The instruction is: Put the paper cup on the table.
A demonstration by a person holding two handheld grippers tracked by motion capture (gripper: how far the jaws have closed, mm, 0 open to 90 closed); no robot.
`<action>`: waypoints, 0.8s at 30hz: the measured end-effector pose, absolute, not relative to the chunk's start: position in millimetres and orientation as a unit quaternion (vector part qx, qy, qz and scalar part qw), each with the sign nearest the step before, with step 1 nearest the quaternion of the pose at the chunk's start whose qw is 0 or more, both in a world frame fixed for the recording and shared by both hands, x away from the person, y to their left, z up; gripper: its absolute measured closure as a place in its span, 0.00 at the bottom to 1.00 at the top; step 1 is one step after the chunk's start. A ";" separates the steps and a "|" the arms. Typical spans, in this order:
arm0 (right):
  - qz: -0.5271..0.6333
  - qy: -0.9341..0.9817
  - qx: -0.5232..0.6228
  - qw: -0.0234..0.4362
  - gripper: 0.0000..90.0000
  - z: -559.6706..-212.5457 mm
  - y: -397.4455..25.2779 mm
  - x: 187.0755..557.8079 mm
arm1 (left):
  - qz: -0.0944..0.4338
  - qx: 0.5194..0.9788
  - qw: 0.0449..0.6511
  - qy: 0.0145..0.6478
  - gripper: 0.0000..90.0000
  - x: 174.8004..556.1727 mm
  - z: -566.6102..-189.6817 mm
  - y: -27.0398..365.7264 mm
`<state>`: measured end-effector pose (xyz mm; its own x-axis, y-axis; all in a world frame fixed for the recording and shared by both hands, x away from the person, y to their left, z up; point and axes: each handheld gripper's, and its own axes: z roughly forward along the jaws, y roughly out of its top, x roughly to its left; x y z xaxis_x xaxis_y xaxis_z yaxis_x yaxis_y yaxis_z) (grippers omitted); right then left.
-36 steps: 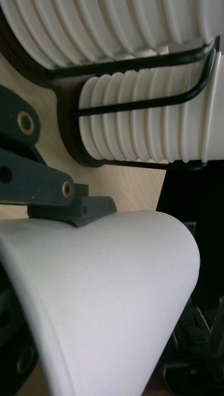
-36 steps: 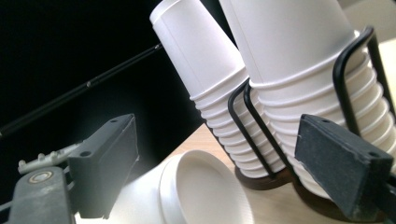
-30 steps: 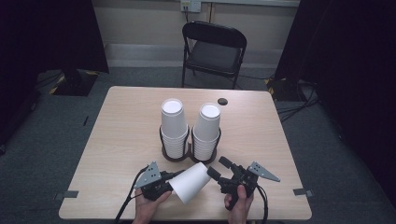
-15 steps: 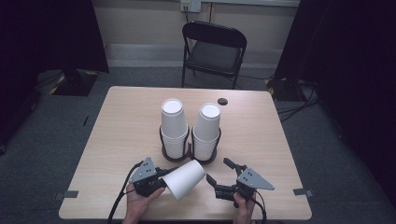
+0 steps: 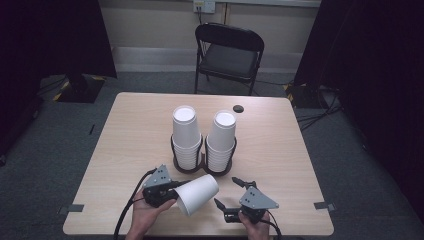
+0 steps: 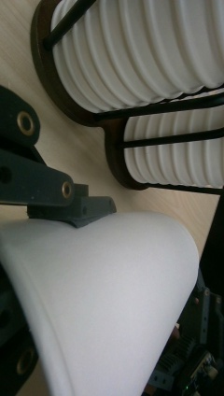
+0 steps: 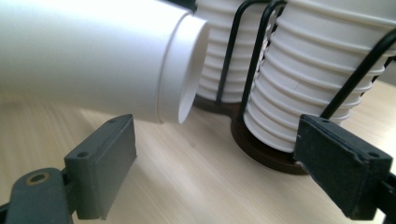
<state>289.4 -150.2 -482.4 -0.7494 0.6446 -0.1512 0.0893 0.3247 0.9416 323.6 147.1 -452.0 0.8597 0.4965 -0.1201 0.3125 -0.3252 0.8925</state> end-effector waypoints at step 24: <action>0.384 0.818 0.098 0.416 0.19 -492.6 -111.1 276.9 | 0.040 0.877 0.411 0.246 0.96 339.4 -430.9 113.2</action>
